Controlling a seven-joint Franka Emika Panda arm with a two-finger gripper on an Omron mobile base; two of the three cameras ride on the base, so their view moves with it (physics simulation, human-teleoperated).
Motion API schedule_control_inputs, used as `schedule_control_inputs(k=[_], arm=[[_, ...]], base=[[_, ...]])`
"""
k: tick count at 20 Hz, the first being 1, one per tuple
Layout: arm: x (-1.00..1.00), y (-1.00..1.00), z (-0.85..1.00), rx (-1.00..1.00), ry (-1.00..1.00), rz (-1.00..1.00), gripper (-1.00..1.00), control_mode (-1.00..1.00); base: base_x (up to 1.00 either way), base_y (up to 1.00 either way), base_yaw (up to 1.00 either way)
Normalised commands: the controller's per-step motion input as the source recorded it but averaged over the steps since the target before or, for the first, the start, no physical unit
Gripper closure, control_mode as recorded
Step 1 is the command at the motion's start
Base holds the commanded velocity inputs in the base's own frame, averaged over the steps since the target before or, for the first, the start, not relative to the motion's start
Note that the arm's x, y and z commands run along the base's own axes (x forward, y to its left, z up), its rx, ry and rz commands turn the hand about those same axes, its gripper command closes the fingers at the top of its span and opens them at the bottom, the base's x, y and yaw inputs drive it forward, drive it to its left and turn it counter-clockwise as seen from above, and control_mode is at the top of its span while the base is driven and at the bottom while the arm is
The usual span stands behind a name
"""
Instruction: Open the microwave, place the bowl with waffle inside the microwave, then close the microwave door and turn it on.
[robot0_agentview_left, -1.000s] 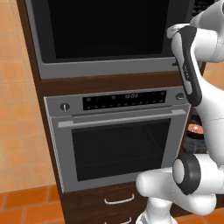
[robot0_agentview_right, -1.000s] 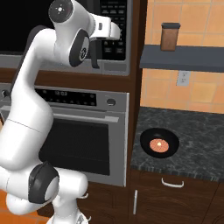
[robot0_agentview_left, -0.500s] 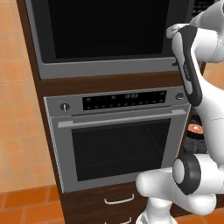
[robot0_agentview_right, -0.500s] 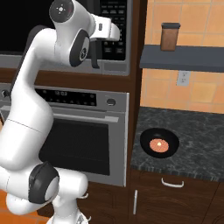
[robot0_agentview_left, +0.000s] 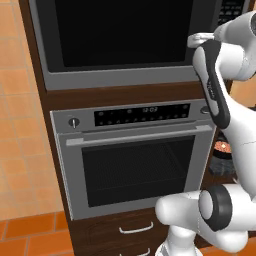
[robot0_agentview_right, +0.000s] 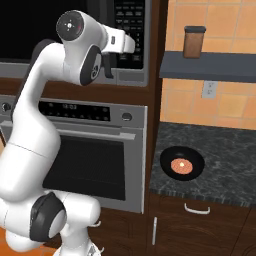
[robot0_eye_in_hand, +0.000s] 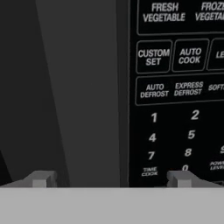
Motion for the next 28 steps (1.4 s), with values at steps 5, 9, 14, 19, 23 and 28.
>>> schedule_control_inputs(k=[5,9,14,19,23,28], arm=[[0.45,0.11,-0.16,0.00,-0.04,-0.01,-1.00,-1.00],[0.20,0.13,0.00,0.00,0.00,0.00,1.00,-1.00],[0.10,0.06,-0.01,0.00,-0.01,0.00,1.00,-1.00],[0.02,0.20,0.00,0.00,-0.02,0.00,1.00,-1.00],[-0.02,0.26,0.02,0.00,0.00,0.04,1.00,-1.00],[-0.08,0.26,0.10,0.00,0.00,0.13,1.00,-1.00]], base=[[0.00,0.00,0.00],[0.00,0.00,0.00],[0.00,0.00,0.00],[0.00,0.00,0.00],[0.00,0.00,0.00],[0.00,0.00,0.00]])
